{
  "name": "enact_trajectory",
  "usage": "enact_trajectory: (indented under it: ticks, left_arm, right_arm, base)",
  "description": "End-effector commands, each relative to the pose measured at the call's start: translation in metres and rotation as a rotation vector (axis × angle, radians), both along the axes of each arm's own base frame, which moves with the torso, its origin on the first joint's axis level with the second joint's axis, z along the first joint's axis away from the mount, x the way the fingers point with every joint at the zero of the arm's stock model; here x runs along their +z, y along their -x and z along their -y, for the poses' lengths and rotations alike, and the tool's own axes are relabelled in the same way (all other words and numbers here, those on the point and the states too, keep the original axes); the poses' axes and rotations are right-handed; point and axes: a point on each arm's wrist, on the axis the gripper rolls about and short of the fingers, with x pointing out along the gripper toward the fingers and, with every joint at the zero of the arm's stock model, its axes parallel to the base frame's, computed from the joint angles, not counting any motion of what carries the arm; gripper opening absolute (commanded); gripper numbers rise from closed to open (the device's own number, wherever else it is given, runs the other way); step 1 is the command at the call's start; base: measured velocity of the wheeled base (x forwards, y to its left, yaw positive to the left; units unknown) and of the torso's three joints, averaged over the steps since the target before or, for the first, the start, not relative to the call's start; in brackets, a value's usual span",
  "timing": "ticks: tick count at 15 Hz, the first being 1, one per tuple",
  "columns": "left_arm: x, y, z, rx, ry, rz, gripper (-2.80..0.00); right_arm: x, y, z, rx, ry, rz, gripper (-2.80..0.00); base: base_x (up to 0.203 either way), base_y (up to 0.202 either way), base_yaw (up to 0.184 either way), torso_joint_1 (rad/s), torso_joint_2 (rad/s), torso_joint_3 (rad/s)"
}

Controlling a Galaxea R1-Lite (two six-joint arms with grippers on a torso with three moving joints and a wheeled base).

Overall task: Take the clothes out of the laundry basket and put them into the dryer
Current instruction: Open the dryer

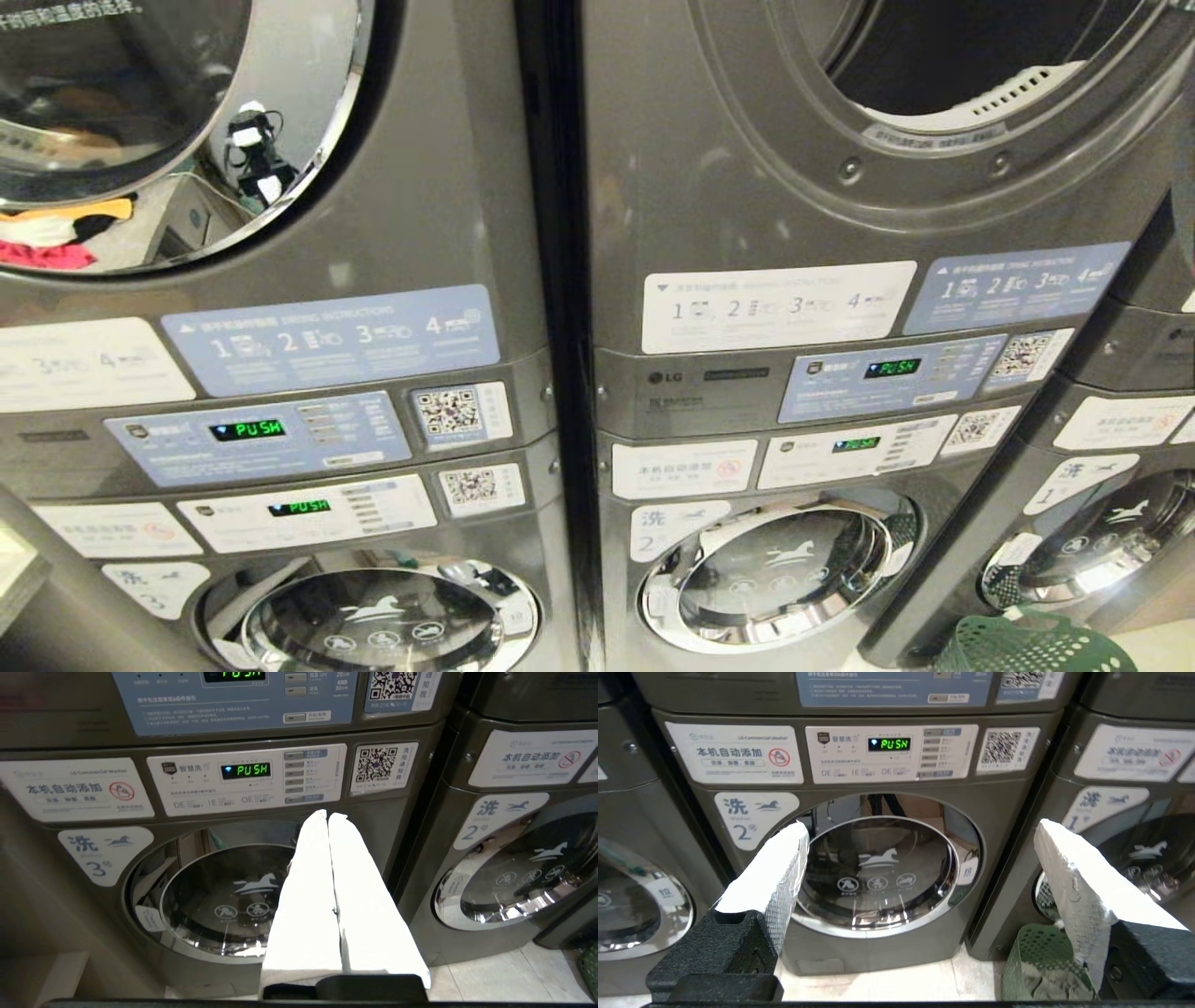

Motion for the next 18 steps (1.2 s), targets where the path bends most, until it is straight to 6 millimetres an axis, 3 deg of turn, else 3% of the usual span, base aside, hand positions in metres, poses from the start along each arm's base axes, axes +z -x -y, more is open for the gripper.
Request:
enact_trajectory:
  ticks: [1,8,15,18]
  left_arm:
    - [0.0000,0.0000,0.0000,0.000,0.000,0.001,-2.80]
    - [0.0000,-0.0001,0.0000,0.000,-0.002,-0.001,-2.80]
    - [-0.0001,-0.0001,0.0000,-0.001,-0.020,-0.003,-2.80]
    - [-0.0001,-0.0001,0.0000,-0.001,-0.023,-0.003,-2.80]
  right_arm:
    - [0.0001,0.0000,0.0000,-0.001,-0.008,0.002,0.00]
    - [0.0004,0.0000,0.0001,-0.006,-0.034,0.005,0.00]
    - [0.0004,0.0000,0.0002,-0.007,-0.037,0.005,0.00]
    - [0.0004,0.0000,0.0002,-0.007,-0.037,0.005,0.00]
  base:
    - [-0.194,0.000,-0.001,0.003,0.00,0.006]
    - [-0.184,0.000,0.001,-0.001,0.00,0.001]
    - [-0.001,-0.007,0.000,0.006,0.00,0.000]
    - [-0.002,-0.150,-0.001,0.001,0.00,0.002]
